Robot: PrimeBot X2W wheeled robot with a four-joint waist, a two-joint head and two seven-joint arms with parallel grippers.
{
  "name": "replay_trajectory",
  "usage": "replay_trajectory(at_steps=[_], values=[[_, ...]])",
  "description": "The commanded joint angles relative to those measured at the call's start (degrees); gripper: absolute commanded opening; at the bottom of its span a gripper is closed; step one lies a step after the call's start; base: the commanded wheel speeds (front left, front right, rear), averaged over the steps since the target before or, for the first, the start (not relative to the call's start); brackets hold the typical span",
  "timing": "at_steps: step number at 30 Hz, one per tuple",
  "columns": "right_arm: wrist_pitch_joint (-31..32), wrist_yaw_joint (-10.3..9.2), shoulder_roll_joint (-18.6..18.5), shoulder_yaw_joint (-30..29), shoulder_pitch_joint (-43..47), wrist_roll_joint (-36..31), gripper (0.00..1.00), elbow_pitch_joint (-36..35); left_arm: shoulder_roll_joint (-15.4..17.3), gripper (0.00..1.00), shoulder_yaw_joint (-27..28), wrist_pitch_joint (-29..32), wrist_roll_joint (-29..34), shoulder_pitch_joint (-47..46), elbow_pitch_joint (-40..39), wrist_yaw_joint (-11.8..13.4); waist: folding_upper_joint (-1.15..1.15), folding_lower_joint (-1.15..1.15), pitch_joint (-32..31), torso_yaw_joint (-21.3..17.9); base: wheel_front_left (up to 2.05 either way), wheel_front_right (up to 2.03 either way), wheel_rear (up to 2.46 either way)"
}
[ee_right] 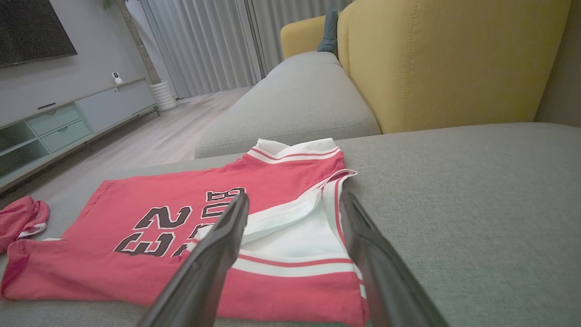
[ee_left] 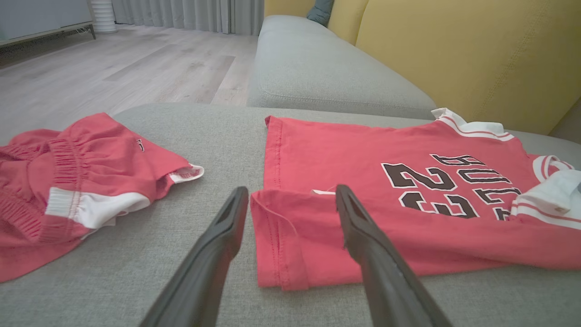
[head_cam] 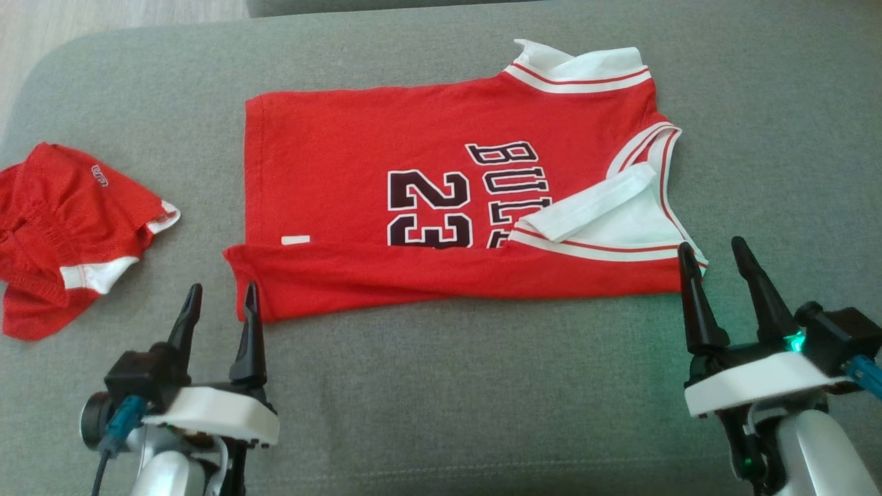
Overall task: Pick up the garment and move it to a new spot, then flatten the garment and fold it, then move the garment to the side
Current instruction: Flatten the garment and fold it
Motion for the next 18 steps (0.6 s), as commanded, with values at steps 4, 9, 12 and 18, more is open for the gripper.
replay_trajectory(at_steps=[4, 9, 12, 18], values=[[0.66, -0.05, -0.12, 0.62, -0.34, 1.05, 1.0, -1.0, 0.46, 1.0, 1.55, -0.67, 0.68, -1.74, -0.43, -0.8, 0.0, 0.0, 0.19, 0.0, 0.0, 0.0, 0.0], [2.73, -0.05, -0.53, -0.63, -0.77, 1.26, 1.0, 1.77, 0.2, 1.0, 0.19, 2.77, -0.06, -2.86, 3.82, -1.57, 0.0, 0.0, 1.13, -0.07, 0.0, 0.0, 0.0], [4.46, -0.05, -0.41, -2.11, -1.37, 1.23, 1.0, 4.0, 0.1, 1.0, 0.14, 4.32, -0.84, -4.16, 6.69, -1.81, 0.0, 0.0, 2.08, -0.15, 0.0, 0.0, 0.0], [6.97, -0.05, 0.11, -4.29, -3.35, 0.88, 1.0, 7.4, 0.38, 1.0, 1.16, 4.92, -3.04, -6.97, 10.38, -2.75, 0.0, 0.0, 3.82, -0.36, 0.0, 0.0, 0.0]])
